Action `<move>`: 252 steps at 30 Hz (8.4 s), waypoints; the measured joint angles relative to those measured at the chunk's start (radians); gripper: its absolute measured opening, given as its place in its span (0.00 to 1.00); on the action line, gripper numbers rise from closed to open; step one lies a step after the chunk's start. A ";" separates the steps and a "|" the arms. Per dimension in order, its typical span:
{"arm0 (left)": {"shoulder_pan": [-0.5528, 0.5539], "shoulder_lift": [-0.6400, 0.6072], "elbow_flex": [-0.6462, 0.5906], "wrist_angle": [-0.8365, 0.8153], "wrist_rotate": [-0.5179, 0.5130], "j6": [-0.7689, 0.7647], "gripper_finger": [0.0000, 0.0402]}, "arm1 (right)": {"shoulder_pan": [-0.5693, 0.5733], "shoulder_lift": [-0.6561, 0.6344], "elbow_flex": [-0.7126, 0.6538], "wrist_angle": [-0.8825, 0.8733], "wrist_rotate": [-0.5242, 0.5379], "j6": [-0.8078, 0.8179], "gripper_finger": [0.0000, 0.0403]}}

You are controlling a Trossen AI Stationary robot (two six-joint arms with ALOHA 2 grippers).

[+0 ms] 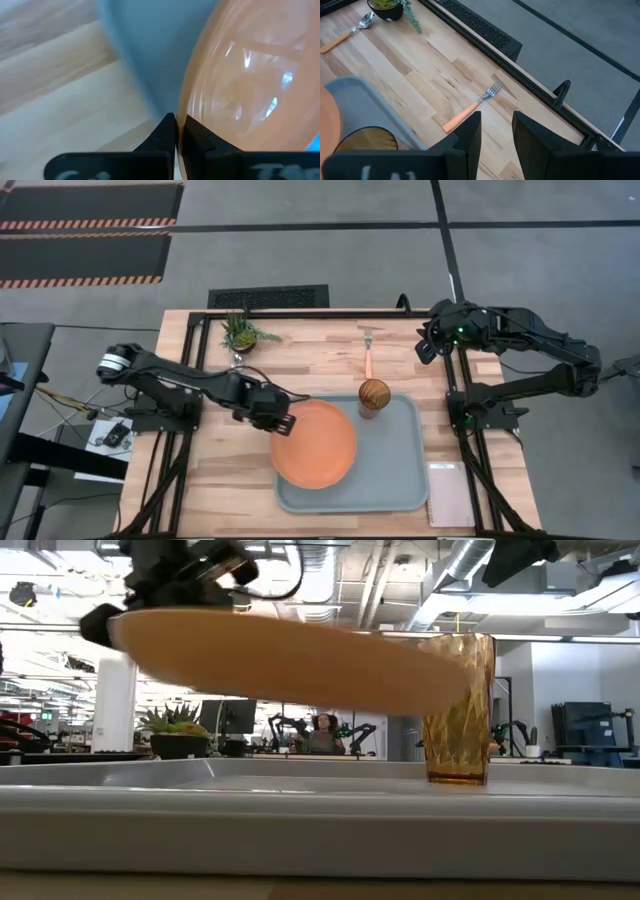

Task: Pick and place plate/cup/fork/spoon on tray
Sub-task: Put the orange plate on the gray tray, then put the orange fork on the gray tray to the left of the orange plate

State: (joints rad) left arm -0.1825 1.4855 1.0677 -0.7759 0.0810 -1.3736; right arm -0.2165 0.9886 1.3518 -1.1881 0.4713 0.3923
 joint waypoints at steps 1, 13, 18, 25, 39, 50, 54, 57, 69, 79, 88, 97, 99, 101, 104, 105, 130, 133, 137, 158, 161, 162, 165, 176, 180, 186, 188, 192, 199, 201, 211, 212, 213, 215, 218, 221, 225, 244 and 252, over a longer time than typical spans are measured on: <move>-0.011 0.021 0.025 0.012 -0.008 -0.012 0.00 | 0.000 0.000 0.000 0.000 0.000 0.000 0.33; -0.093 0.278 0.355 -0.023 -0.157 -0.191 0.00 | 0.000 0.000 0.000 -0.042 -0.001 -0.050 0.33; -0.129 0.355 0.437 -0.015 -0.157 -0.262 0.00 | 0.000 0.000 0.000 -0.046 -0.003 -0.073 0.33; -0.176 0.440 0.477 0.044 -0.156 -0.396 0.00 | 0.000 0.000 0.000 -0.046 -0.002 -0.110 0.33; -0.178 0.516 0.479 0.213 -0.225 -0.474 0.00 | 0.000 0.000 0.000 -0.046 -0.002 -0.114 0.33; -0.178 0.570 0.477 0.264 -0.250 -0.492 0.00 | 0.000 0.000 0.000 -0.047 -0.002 -0.116 0.33; -0.184 0.580 0.479 0.275 -0.246 -0.498 0.00 | 0.000 0.000 0.000 -0.047 -0.002 -0.116 0.33; -0.185 0.580 0.479 0.263 -0.245 -0.499 0.00 | 0.000 0.000 0.000 -0.047 -0.003 -0.115 0.33; -0.184 0.580 0.478 0.233 -0.254 -0.496 0.00 | 0.000 0.000 0.000 -0.046 -0.003 -0.113 0.33; -0.173 0.612 0.478 0.273 -0.247 -0.479 0.00 | 0.000 0.000 0.000 -0.046 -0.003 -0.113 0.33; -0.152 0.620 0.478 0.266 -0.231 -0.449 0.00 | 0.000 0.000 0.000 -0.046 -0.003 -0.126 0.33; -0.147 0.625 0.477 0.266 -0.211 -0.445 0.00 | 0.000 0.000 0.000 -0.046 -0.003 -0.132 0.33; -0.147 0.626 0.477 0.290 -0.199 -0.445 0.00 | 0.000 0.000 0.000 -0.046 -0.003 -0.135 0.33; -0.147 0.626 0.477 0.308 -0.197 -0.444 0.00 | 0.000 0.000 0.000 -0.046 -0.002 -0.136 0.33; -0.146 0.627 0.477 0.303 -0.199 -0.444 0.00 | 0.000 0.000 0.000 -0.046 -0.002 -0.138 0.33; -0.145 0.627 0.477 0.300 -0.198 -0.440 0.00 | 0.000 0.000 0.000 -0.046 -0.002 -0.139 0.33; -0.139 0.645 0.477 0.326 -0.167 -0.422 0.02 | 0.000 0.000 0.000 -0.046 0.000 -0.139 0.33; -0.139 0.645 0.477 0.328 -0.170 -0.422 0.06 | 0.000 0.000 0.000 -0.046 0.000 -0.139 0.33; -0.139 0.645 0.477 0.335 -0.191 -0.419 0.14 | 0.000 0.000 0.000 -0.046 0.000 -0.139 0.33; -0.090 0.643 0.477 0.438 -0.197 -0.335 0.56 | 0.000 0.000 0.000 -0.046 -0.002 -0.139 0.33; -0.089 0.643 0.477 0.431 -0.190 -0.331 0.57 | 0.000 0.000 0.000 -0.046 -0.002 -0.139 0.33; -0.089 0.643 0.477 0.424 -0.190 -0.331 0.57 | 0.000 0.000 0.000 -0.046 -0.002 -0.139 0.33; -0.089 0.641 0.477 0.420 -0.190 -0.330 0.57 | 0.000 0.000 0.000 -0.046 -0.002 -0.139 0.33; -0.095 0.524 0.479 0.290 -0.174 -0.281 0.57 | 0.000 0.000 0.000 -0.047 -0.002 -0.139 0.33; -0.095 0.433 0.478 0.144 -0.247 -0.287 0.57 | 0.000 0.000 0.000 -0.046 -0.002 -0.138 0.33; -0.042 0.291 0.479 -0.021 -0.382 -0.236 0.57 | -0.006 0.024 0.001 -0.028 0.000 -0.027 0.33; -0.018 0.235 0.479 -0.070 -0.417 -0.211 0.57 | -0.019 0.054 0.001 -0.005 -0.002 -0.011 0.33; 0.040 0.105 0.479 -0.168 -0.428 -0.097 0.57 | -0.053 0.156 0.001 0.074 -0.056 -0.010 0.33; 0.142 -0.113 0.479 -0.327 -0.488 0.047 0.57 | -0.157 0.414 0.000 0.133 -0.085 0.033 0.41; 0.160 -0.162 0.479 -0.364 -0.508 0.100 0.57 | -0.197 0.486 0.000 0.170 -0.137 0.040 0.45; 0.248 -0.348 0.477 -0.502 -0.559 0.285 0.59 | -0.355 0.731 0.000 0.294 -0.353 0.133 0.61; 0.255 -0.360 0.477 -0.503 -0.566 0.299 0.60 | -0.362 0.747 0.000 0.296 -0.356 0.134 0.61; 0.262 -0.370 0.477 -0.510 -0.569 0.310 0.60 | -0.365 0.762 0.000 0.295 -0.360 0.134 0.61; 0.276 -0.384 0.477 -0.534 -0.578 0.327 0.60 | -0.359 0.799 0.001 0.303 -0.363 0.137 0.61; 0.289 -0.405 0.467 -0.572 -0.603 0.333 0.60 | -0.341 0.857 -0.001 0.318 -0.373 0.155 0.61; 0.299 -0.435 0.422 -0.571 -0.605 0.342 0.60 | -0.326 0.910 0.000 0.348 -0.425 0.157 0.61; 0.308 -0.474 0.352 -0.544 -0.579 0.328 0.60 | -0.318 0.971 -0.001 0.364 -0.432 0.157 0.61; 0.309 -0.526 0.216 -0.436 -0.559 0.274 0.60 | -0.383 0.945 -0.157 0.520 -0.501 0.155 0.60; 0.308 -0.526 0.216 -0.436 -0.567 0.268 0.60 | -0.368 0.948 -0.161 0.522 -0.469 0.193 0.37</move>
State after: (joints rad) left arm 0.1258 0.9594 1.2842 -1.2118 -0.4858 -1.1053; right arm -0.5842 1.9369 1.1908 -0.6663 0.0025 0.5852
